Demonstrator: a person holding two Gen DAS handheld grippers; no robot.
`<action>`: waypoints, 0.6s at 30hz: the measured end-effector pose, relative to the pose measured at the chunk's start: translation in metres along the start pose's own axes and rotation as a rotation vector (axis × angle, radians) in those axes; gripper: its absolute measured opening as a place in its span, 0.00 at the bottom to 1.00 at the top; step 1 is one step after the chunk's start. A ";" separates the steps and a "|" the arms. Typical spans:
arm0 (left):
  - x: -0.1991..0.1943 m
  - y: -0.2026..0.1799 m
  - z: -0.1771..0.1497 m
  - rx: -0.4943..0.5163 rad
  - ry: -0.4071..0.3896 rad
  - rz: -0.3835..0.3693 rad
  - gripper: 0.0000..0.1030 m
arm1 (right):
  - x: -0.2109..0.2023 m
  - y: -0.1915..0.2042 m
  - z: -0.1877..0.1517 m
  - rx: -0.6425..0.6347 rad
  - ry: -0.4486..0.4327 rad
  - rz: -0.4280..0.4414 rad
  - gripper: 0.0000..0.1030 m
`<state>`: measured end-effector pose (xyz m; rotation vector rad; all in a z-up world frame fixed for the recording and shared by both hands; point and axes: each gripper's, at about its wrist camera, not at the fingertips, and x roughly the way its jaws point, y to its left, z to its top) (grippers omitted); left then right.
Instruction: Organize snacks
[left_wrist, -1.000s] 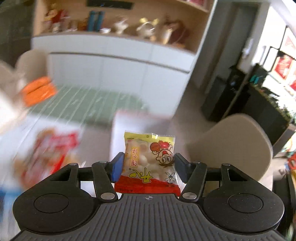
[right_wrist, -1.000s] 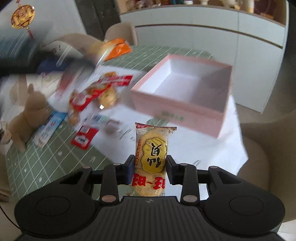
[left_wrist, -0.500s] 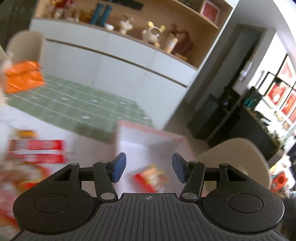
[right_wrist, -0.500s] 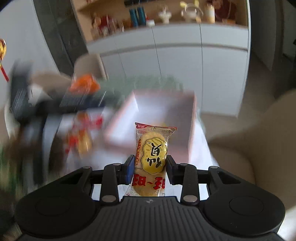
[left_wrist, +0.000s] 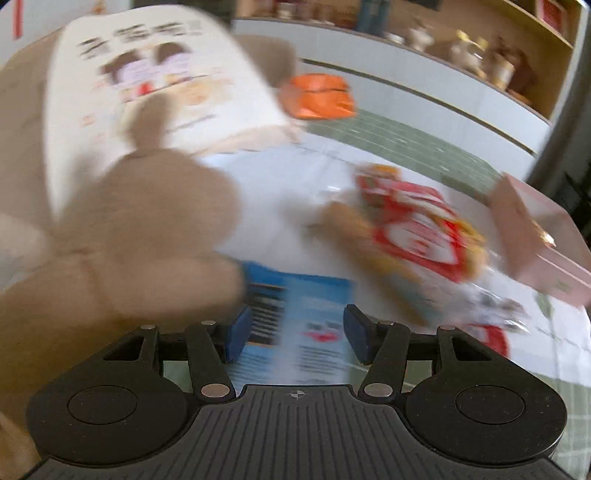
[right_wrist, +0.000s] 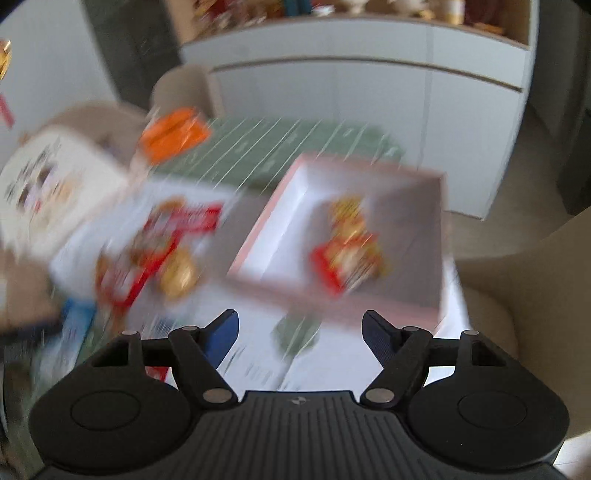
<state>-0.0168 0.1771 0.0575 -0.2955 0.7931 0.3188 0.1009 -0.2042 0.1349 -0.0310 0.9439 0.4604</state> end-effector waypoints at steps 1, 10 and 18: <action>0.005 0.007 0.002 -0.020 0.007 -0.008 0.58 | -0.001 0.009 -0.011 -0.010 0.012 0.012 0.73; 0.029 -0.008 -0.014 0.103 0.049 -0.062 0.57 | -0.006 0.084 -0.082 -0.085 0.091 0.027 0.73; 0.001 -0.057 -0.061 0.147 0.088 -0.206 0.56 | -0.007 0.112 -0.093 -0.215 -0.005 -0.057 0.73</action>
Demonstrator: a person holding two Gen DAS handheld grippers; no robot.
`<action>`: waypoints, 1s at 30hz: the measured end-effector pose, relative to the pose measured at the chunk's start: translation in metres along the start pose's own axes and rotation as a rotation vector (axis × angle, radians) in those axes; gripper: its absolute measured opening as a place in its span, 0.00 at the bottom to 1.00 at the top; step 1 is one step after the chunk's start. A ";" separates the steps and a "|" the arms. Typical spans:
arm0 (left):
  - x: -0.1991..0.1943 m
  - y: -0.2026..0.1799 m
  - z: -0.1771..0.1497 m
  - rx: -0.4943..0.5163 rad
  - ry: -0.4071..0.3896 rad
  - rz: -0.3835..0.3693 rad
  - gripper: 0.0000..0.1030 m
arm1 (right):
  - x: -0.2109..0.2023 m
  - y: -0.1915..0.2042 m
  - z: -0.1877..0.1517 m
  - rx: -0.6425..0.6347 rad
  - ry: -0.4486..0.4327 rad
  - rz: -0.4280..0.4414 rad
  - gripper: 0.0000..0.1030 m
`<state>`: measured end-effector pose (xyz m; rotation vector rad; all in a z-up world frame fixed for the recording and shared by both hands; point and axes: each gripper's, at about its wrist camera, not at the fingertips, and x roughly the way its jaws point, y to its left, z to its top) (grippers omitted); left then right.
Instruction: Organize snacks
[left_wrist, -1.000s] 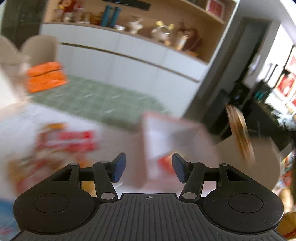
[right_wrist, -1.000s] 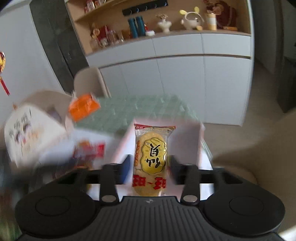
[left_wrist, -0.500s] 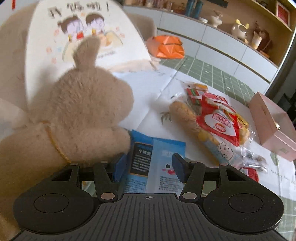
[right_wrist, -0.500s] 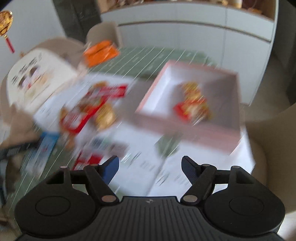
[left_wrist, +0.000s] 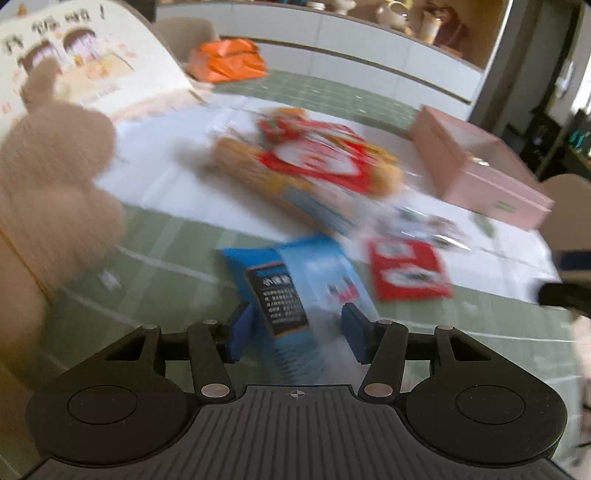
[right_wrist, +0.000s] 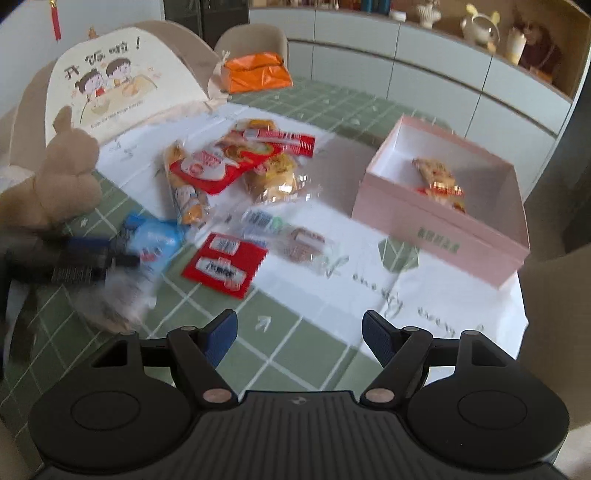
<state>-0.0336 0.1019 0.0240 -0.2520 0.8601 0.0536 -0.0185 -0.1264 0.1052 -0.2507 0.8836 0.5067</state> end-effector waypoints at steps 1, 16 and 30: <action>-0.002 -0.005 -0.004 -0.019 0.012 -0.020 0.56 | 0.008 -0.002 0.004 0.002 0.018 0.010 0.73; -0.026 0.003 -0.001 -0.217 0.035 0.017 0.52 | 0.070 -0.033 0.013 0.153 0.173 -0.038 0.71; -0.020 -0.044 0.013 -0.143 0.046 -0.084 0.51 | 0.061 -0.037 0.011 0.057 0.071 -0.198 0.72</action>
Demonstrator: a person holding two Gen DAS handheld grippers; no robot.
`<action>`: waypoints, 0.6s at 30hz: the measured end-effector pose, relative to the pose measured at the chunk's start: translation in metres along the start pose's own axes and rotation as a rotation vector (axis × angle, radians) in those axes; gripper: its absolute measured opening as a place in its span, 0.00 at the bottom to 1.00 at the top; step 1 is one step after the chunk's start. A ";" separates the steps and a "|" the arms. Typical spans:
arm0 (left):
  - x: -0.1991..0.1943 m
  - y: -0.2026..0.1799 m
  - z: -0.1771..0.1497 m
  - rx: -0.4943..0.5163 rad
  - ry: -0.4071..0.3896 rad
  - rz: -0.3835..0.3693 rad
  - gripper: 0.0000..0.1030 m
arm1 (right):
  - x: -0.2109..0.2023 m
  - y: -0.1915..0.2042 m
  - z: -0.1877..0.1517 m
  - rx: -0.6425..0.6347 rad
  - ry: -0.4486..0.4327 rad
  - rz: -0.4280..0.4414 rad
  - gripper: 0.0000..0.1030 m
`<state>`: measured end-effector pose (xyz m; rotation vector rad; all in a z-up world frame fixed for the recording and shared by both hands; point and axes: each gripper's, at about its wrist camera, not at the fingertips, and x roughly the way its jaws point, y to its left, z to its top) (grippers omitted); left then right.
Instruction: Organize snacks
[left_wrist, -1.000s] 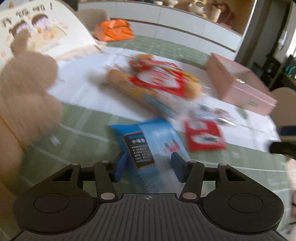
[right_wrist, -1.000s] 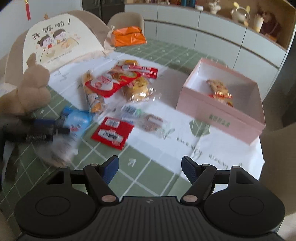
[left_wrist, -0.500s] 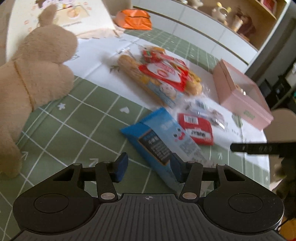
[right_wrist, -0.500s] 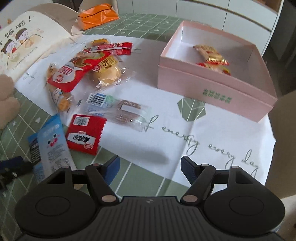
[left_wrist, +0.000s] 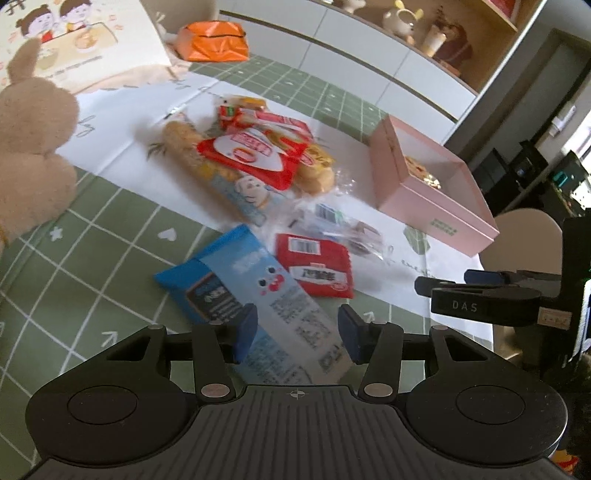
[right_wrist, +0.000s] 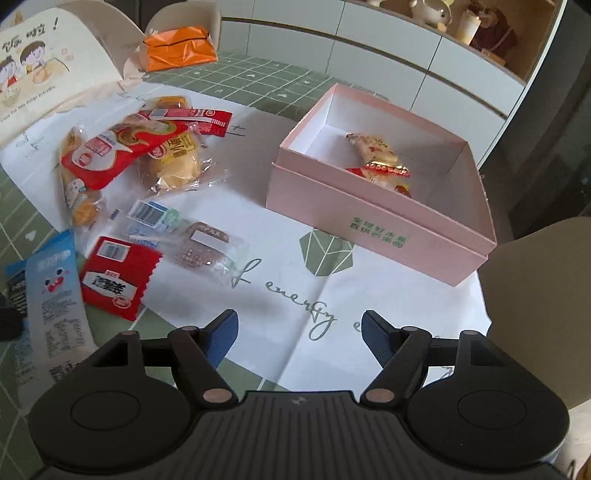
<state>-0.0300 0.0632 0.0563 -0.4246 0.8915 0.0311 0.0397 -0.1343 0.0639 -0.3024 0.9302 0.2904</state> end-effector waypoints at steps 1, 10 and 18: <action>0.001 -0.002 0.000 0.003 0.002 -0.001 0.51 | 0.000 -0.003 0.001 0.002 0.011 0.014 0.72; -0.004 -0.003 -0.001 -0.022 -0.011 0.041 0.51 | 0.000 -0.005 0.022 -0.044 0.044 0.202 0.69; -0.027 0.031 -0.003 -0.154 -0.060 0.169 0.51 | 0.001 0.044 0.058 -0.178 0.035 0.447 0.72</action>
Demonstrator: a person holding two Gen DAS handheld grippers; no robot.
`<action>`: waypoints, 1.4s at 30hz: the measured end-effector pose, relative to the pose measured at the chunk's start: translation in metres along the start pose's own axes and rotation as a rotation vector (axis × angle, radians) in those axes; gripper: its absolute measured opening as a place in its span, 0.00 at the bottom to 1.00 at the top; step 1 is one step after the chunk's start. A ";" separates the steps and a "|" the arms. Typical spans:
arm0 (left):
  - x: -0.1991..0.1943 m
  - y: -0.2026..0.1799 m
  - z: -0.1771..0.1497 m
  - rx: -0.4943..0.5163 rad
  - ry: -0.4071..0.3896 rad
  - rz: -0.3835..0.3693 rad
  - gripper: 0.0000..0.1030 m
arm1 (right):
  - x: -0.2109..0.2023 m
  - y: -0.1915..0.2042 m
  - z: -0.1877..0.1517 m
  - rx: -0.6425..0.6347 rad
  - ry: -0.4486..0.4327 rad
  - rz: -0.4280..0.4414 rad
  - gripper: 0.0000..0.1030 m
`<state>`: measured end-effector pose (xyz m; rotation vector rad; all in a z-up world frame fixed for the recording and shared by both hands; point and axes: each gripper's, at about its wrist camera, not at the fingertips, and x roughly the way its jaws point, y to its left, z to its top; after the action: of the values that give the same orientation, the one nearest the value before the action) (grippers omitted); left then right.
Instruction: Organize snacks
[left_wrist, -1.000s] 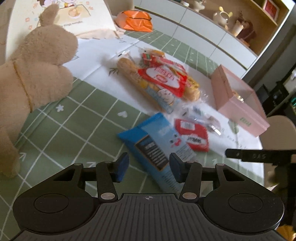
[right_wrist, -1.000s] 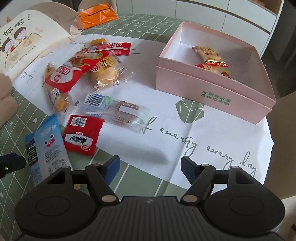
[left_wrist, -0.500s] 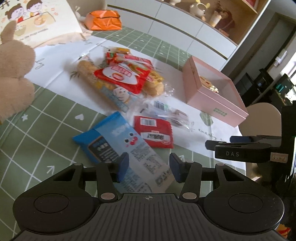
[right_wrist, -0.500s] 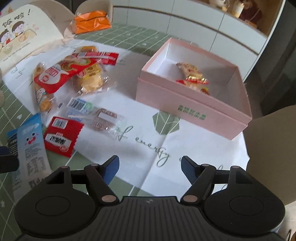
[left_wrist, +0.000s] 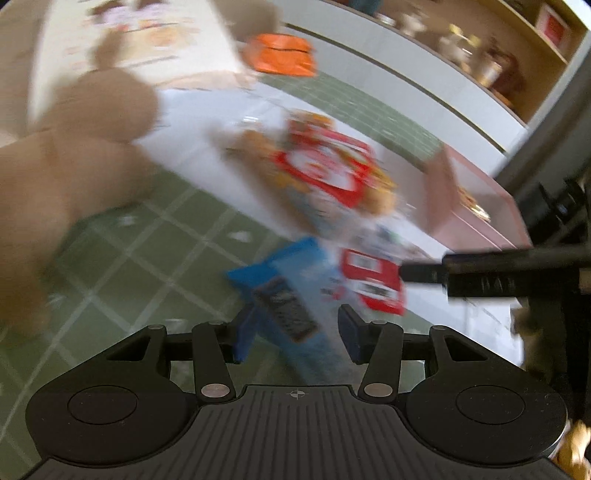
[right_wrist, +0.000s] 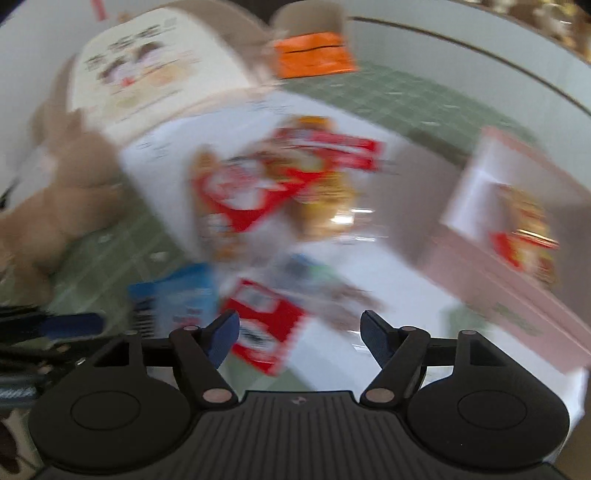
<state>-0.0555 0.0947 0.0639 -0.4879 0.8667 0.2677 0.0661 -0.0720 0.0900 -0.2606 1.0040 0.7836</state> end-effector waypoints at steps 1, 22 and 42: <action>-0.003 0.008 0.000 -0.025 -0.007 0.023 0.51 | 0.005 0.011 0.000 -0.013 0.010 0.033 0.72; 0.014 0.005 0.042 0.033 -0.045 -0.038 0.51 | -0.021 0.026 -0.065 0.028 -0.002 -0.073 0.75; 0.113 -0.097 0.099 0.472 0.072 -0.006 0.55 | -0.043 -0.093 -0.127 0.448 -0.044 -0.119 0.85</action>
<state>0.1206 0.0649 0.0592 -0.0604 0.9624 0.0344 0.0343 -0.2252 0.0445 0.0822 1.0832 0.4383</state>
